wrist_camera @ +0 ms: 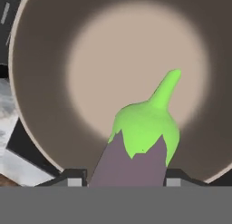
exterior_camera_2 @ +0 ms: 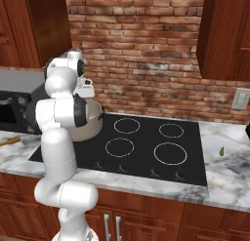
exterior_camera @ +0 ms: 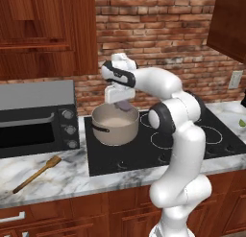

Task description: Put the eggplant and lemon wedge in the pot. Retrieve the spatula and lightly stir the vegetables in the pot.

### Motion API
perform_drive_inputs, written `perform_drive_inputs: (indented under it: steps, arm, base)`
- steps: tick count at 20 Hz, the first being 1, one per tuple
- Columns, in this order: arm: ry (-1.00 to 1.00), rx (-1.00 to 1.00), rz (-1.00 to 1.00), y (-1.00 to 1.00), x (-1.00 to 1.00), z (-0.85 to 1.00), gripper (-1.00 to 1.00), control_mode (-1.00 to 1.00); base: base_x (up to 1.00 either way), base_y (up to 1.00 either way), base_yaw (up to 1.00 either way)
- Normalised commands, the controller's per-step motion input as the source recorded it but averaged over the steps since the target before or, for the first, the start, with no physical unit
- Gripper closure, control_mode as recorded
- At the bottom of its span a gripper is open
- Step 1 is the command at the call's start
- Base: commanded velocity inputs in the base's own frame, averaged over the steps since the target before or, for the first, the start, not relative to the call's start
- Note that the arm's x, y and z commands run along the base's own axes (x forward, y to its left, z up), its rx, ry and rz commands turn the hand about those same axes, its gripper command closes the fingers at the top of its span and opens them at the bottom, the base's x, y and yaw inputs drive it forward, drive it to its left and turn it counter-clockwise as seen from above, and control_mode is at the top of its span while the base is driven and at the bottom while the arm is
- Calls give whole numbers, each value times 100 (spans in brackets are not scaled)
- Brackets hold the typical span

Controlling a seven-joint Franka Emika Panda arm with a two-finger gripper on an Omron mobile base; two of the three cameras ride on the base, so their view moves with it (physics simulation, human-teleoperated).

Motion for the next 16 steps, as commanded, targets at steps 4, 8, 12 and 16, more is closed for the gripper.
perform_drive_inputs:
  steps: [4, 8, 12, 16]
  arm:
    - [1, 0, 0, 0, 0, -59, 100, -100]
    - [-6, 0, 0, 4, -3, -42, 100, -100]
    - [-18, 0, 0, 6, -7, -33, 100, -100]
    - [-21, 0, -1, 12, 0, -34, 100, -100]
  base:
    - [0, 0, 0]
    - [0, 0, 0]
    - [0, 0, 0]
    - [0, 0, 0]
